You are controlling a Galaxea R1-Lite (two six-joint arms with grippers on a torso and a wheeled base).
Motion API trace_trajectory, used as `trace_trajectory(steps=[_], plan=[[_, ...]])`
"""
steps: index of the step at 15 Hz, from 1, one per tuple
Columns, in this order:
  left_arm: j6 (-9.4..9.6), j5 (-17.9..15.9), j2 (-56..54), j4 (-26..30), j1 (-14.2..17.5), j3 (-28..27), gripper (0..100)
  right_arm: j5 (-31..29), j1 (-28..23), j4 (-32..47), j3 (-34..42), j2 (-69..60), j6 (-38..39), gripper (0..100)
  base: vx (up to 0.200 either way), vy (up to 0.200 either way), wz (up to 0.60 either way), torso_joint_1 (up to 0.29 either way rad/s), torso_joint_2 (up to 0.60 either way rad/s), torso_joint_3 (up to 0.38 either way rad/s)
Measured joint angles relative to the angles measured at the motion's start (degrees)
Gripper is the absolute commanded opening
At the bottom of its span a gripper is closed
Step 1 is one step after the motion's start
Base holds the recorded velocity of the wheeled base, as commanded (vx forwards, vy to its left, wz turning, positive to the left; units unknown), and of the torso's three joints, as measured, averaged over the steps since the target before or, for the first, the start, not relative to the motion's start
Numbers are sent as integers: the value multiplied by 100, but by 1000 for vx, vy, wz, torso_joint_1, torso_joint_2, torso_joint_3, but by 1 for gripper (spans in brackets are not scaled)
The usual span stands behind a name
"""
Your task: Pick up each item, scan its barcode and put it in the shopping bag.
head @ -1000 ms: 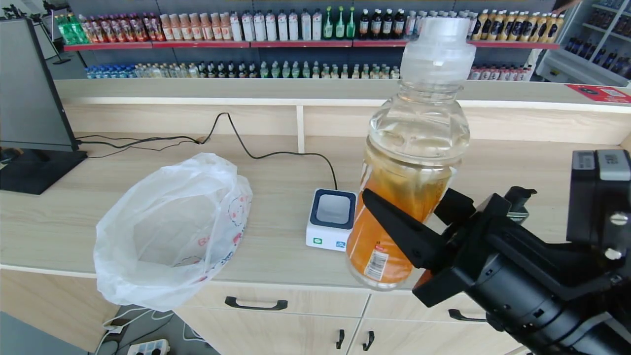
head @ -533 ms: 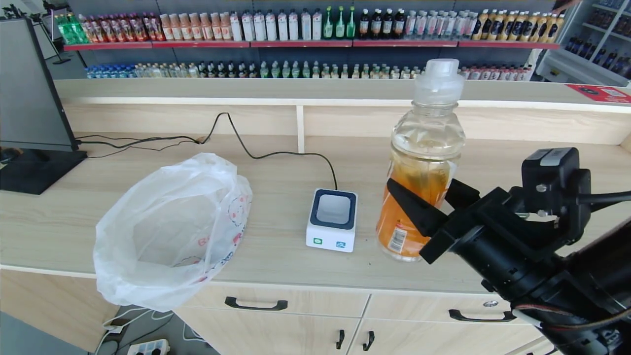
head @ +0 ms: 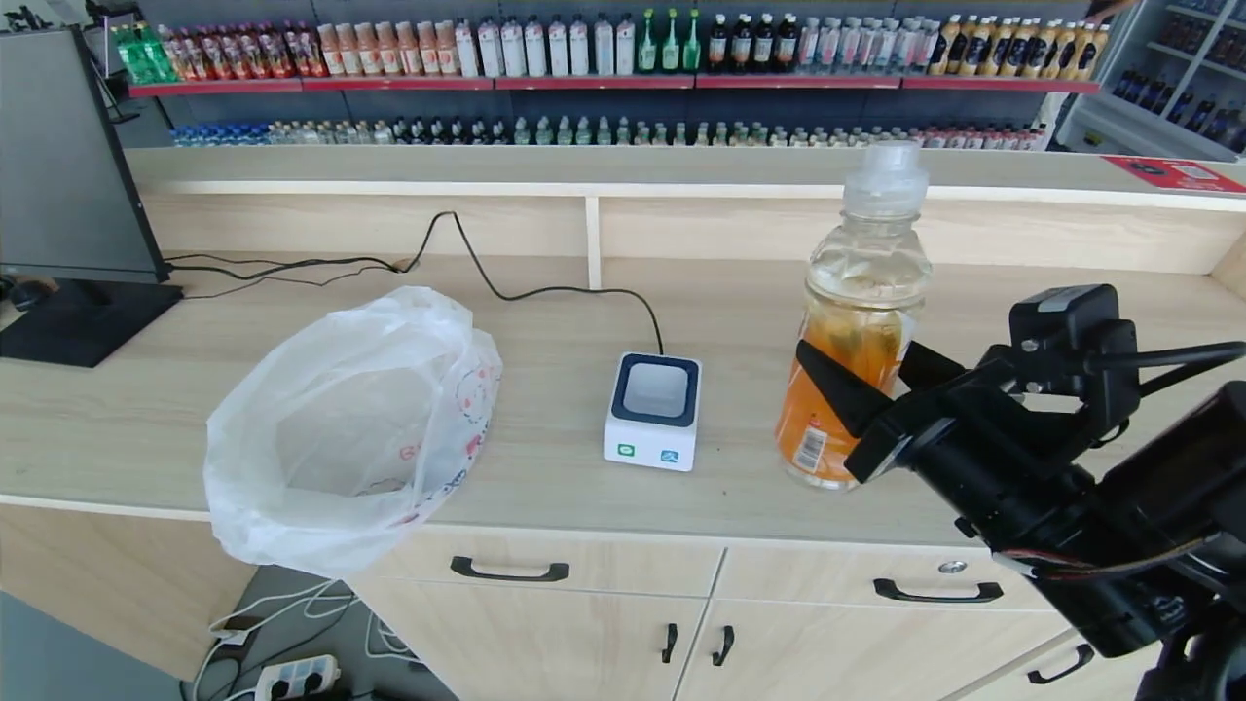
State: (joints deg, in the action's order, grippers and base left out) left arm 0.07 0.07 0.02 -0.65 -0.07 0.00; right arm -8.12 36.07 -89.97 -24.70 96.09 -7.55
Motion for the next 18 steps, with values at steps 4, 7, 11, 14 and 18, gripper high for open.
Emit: trace_trajectory(steps=[4, 7, 11, 14, 18], plan=[[-7, 0, 0, -4, -2, 0, 100, 10, -162, -20, -27, -85, 0, 0, 0, 150, 0, -1, -3, 4], [-7, 0, 0, -6, 2, 0, 100, 7, -171, -22, -156, -83, 0, 0, 0, 200, 0, 7, 5, 1], [-7, 0, 0, -1, -6, 0, 100, 5, -171, 11, -294, -67, -30, 0, 0, 200, 0, 6, 10, 1], [-7, 0, 0, -1, 2, 0, 100, 5, -173, 2, -328, -50, -39, 0, 0, 200, 0, -1, 4, 4], [-7, 0, 0, -4, 0, 0, 100, 2, -177, 0, -401, 60, -41, 0, 0, 100, 0, 0, 0, -2]])
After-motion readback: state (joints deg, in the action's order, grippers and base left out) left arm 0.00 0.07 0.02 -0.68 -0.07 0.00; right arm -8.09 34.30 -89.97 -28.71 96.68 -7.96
